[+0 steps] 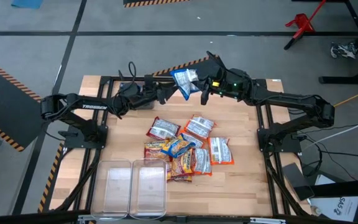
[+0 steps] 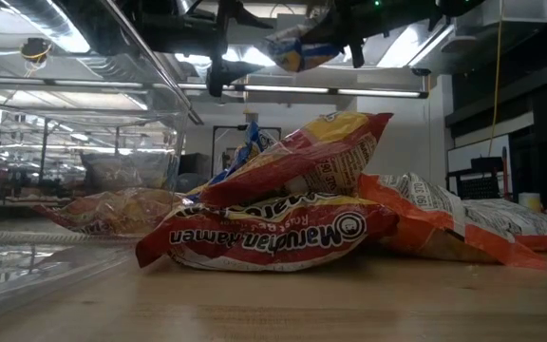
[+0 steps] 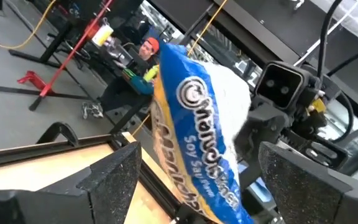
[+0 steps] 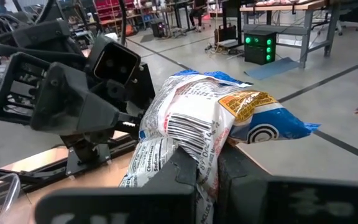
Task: Sort Maruchan noodles
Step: Put the blue noodle pack into the black bin
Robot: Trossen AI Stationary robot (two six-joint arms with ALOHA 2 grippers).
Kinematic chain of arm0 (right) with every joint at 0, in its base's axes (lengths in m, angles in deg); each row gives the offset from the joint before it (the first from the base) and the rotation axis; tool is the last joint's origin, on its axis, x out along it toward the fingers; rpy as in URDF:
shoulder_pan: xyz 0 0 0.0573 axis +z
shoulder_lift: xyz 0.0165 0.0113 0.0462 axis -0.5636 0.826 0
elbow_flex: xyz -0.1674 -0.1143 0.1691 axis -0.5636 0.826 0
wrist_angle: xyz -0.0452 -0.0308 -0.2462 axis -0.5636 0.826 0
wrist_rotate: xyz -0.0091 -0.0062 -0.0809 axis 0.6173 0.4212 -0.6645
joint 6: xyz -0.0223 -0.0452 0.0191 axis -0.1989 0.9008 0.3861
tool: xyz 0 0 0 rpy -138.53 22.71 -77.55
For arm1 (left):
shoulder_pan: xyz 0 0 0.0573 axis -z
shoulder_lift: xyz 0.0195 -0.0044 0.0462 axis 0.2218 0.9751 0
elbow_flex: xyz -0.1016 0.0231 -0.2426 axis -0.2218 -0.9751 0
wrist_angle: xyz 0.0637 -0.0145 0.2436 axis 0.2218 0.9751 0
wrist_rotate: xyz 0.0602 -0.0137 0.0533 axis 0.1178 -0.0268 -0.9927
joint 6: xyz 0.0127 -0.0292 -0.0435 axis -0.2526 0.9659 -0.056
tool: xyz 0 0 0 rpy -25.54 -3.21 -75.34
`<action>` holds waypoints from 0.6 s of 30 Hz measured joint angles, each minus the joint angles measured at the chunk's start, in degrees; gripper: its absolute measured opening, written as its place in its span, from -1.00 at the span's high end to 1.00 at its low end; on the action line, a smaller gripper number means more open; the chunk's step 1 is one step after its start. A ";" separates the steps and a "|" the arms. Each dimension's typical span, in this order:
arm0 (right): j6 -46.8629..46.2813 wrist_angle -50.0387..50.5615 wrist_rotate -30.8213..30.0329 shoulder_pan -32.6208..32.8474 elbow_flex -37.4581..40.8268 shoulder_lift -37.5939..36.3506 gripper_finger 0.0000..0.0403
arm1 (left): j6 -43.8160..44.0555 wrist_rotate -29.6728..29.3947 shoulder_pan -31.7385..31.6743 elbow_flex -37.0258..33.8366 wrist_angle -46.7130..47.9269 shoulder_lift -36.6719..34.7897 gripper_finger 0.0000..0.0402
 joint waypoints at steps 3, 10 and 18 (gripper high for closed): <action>-1.09 -0.83 0.87 -0.01 0.00 0.00 0.99 | 0.03 -2.02 -0.01 0.00 0.06 0.00 -0.59; -1.29 -2.08 2.37 2.10 -0.04 1.87 0.99 | 1.19 -5.35 0.75 0.00 -0.36 0.00 -0.59; -1.15 -2.91 2.36 3.11 -0.04 3.63 0.99 | 1.08 -5.70 2.01 0.02 -1.78 0.00 -0.59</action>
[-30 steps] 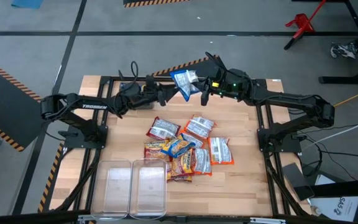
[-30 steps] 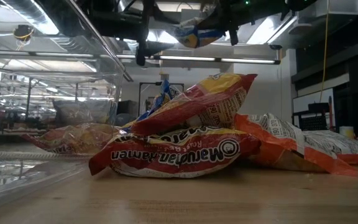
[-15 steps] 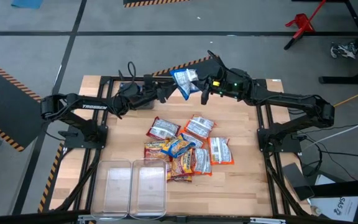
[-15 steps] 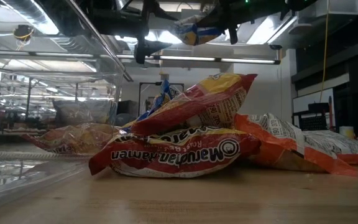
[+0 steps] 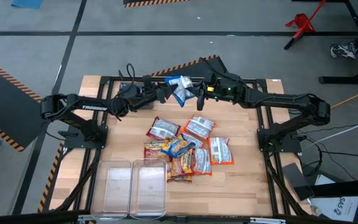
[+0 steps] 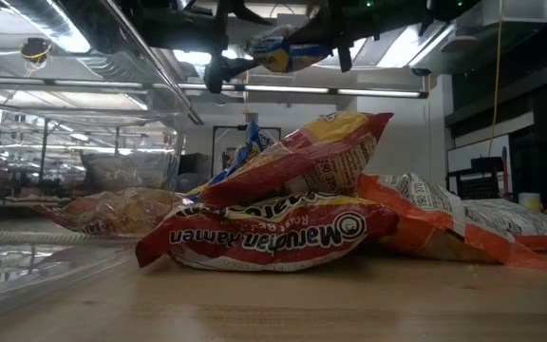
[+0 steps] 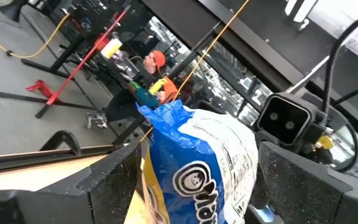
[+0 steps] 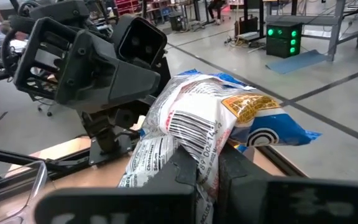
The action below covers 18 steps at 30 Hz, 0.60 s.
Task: Sort Maruchan noodles
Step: Put the blue noodle pack into the black bin
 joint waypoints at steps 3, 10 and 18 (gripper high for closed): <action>-0.02 0.10 0.18 0.03 0.00 0.02 0.99 | -0.02 -0.02 -0.02 0.00 -0.53 0.00 -0.59; -0.04 0.31 0.47 0.04 0.00 0.02 0.99 | -0.02 0.07 -0.02 0.00 -1.04 0.00 -0.55; 0.00 -3.90 -1.45 -0.09 0.00 0.02 0.99 | -0.04 0.17 0.66 0.00 -1.13 0.00 -0.39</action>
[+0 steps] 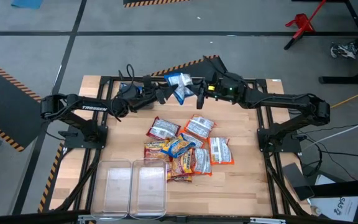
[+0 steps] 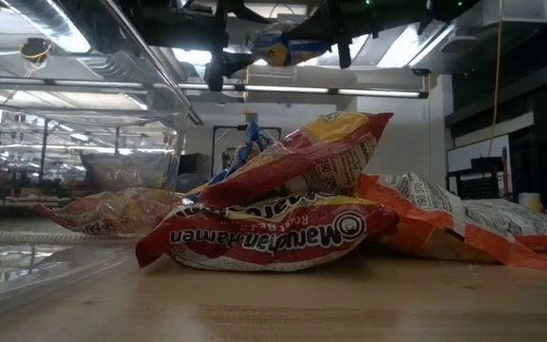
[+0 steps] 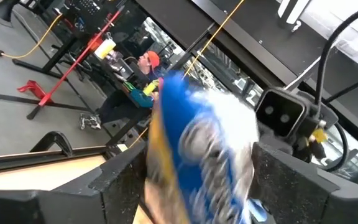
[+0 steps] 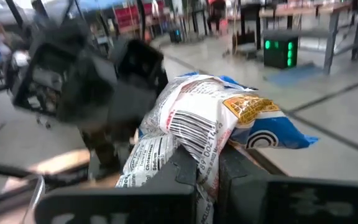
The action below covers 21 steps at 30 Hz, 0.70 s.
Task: Sort Maruchan noodles
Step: Put the blue noodle pack into the black bin
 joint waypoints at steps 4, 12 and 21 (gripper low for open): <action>0.04 -2.28 -0.02 0.00 0.00 0.00 0.99 | 0.00 0.02 0.09 0.00 -0.31 0.00 -0.39; 0.03 -2.10 1.52 0.02 0.00 1.02 0.99 | 0.00 -0.98 0.86 0.00 -2.41 0.00 -0.38; 0.02 -1.85 3.03 0.00 0.00 1.66 0.99 | 0.04 -3.39 1.21 0.00 -2.32 0.00 -0.12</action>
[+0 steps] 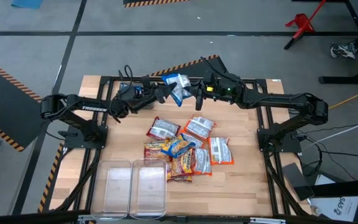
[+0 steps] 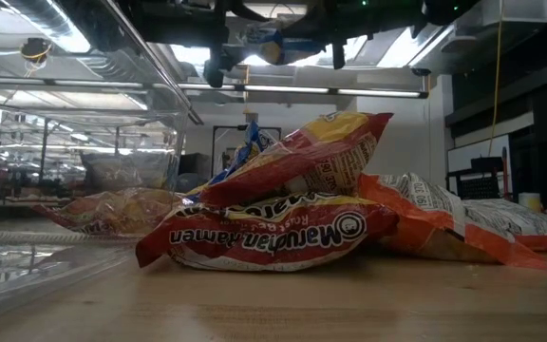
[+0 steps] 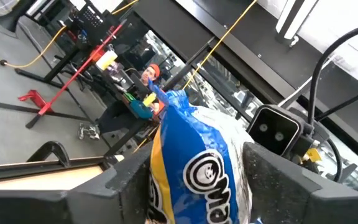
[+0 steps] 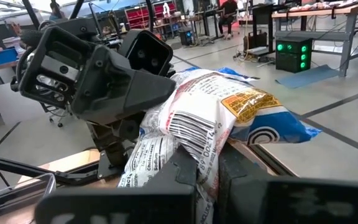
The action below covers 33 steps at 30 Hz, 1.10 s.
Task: Sort Maruchan noodles
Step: Put the blue noodle pack into the black bin
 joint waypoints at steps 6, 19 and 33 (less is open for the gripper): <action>0.11 0.05 0.00 0.00 0.00 0.00 0.99 | 0.03 0.02 0.14 0.00 0.04 0.00 0.14; 1.57 0.84 -0.62 -0.02 0.00 0.00 0.55 | -0.04 0.22 0.28 0.00 0.07 0.00 0.47; 4.66 2.76 -0.07 -0.03 0.00 0.00 0.01 | -1.57 -0.40 0.23 0.00 0.10 0.00 0.72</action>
